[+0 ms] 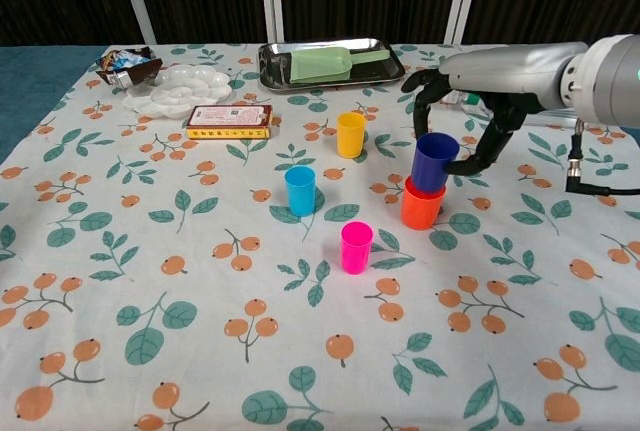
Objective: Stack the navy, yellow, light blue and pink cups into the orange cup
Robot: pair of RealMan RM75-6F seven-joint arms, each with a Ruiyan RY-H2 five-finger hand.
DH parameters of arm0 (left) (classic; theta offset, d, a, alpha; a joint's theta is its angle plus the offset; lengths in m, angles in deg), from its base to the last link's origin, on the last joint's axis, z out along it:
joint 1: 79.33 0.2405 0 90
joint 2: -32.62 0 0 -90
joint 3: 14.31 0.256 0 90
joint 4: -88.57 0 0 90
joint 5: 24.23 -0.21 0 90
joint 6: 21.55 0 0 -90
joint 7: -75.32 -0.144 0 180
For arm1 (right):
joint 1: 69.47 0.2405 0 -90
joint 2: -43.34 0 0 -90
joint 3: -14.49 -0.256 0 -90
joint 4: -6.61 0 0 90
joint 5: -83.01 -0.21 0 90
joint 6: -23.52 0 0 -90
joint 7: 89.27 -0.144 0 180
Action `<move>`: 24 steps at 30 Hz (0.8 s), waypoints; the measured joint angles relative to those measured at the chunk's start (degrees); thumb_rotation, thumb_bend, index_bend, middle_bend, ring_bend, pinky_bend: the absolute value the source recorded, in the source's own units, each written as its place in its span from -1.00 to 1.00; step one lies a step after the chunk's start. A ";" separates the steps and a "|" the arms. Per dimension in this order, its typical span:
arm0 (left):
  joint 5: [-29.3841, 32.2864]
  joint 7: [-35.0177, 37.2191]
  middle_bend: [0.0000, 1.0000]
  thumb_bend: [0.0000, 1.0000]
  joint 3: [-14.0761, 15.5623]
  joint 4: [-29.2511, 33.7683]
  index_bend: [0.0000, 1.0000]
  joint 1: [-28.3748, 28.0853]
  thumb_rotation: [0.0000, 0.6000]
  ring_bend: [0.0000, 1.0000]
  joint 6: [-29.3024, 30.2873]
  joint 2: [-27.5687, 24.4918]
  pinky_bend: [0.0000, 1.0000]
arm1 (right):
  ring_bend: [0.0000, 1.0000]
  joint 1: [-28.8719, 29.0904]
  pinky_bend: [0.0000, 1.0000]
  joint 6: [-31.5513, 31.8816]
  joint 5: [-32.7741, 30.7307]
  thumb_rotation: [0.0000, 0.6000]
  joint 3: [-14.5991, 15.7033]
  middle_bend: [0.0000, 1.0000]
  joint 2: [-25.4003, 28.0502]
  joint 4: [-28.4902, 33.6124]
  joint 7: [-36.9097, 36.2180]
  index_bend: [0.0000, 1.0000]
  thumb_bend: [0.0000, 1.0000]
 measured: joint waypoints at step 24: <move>-0.02 -0.01 -0.83 0.23 -0.02 0.26 -0.61 -0.01 1.00 -0.99 0.07 -0.02 -1.00 | -0.96 1.02 -0.87 -1.10 -3.36 1.00 0.60 -1.00 -0.42 -0.71 0.53 -1.00 -0.18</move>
